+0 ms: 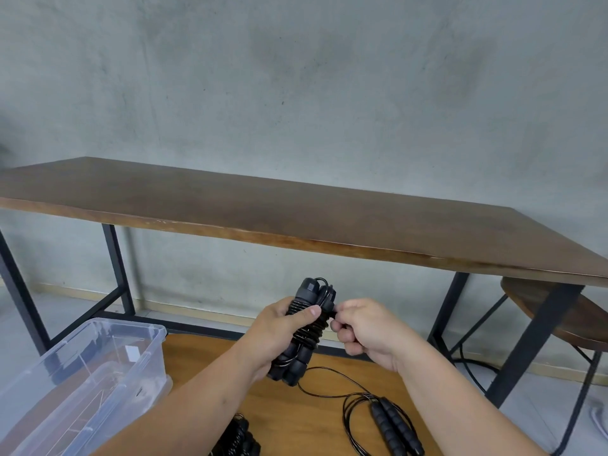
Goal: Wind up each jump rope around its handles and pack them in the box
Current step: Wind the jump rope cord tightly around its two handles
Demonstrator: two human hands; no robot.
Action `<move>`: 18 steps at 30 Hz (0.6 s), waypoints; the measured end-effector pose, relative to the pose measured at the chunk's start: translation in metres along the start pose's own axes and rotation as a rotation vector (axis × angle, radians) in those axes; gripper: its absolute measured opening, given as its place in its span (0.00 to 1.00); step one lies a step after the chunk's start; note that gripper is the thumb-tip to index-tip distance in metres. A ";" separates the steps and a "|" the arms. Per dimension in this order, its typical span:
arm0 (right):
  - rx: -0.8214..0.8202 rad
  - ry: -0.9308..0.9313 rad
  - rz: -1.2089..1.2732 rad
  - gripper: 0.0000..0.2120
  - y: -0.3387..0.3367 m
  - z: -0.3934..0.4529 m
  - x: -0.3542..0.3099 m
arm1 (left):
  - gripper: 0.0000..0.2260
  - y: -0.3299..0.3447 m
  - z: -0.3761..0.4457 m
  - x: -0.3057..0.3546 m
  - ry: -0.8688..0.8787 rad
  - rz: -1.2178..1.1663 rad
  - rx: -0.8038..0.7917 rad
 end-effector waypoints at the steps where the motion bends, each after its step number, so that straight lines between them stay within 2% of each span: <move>1: 0.017 0.013 -0.035 0.11 0.001 0.000 0.001 | 0.09 0.000 -0.001 -0.002 0.005 0.006 -0.001; 5: 0.089 0.044 -0.122 0.11 0.006 0.000 0.000 | 0.08 -0.002 -0.001 -0.001 0.045 0.101 0.013; 9: 0.151 0.010 0.044 0.11 0.003 0.000 0.002 | 0.10 -0.003 -0.003 -0.005 -0.014 0.024 0.030; 11: 0.117 -0.030 0.126 0.09 0.003 -0.004 0.000 | 0.11 -0.006 -0.005 -0.008 -0.053 -0.077 0.041; 15: 0.009 -0.175 0.207 0.13 0.003 -0.014 -0.001 | 0.16 -0.009 -0.007 -0.016 -0.130 -0.228 0.046; 17: 0.085 -0.235 0.016 0.08 0.000 -0.019 -0.002 | 0.17 -0.008 -0.007 -0.016 -0.136 -0.263 0.037; 18: 0.157 -0.257 -0.152 0.10 -0.003 -0.020 -0.004 | 0.17 -0.007 -0.007 -0.015 -0.130 -0.264 0.033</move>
Point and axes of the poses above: each hand's wrist, its own z-axis towards the middle knuckle, its own y-axis out of the palm, x = y × z, the point moved 4 cm from there along z, towards the middle knuckle, and after that the axes turned 5 degrees about -z, right-handed, at the moved point
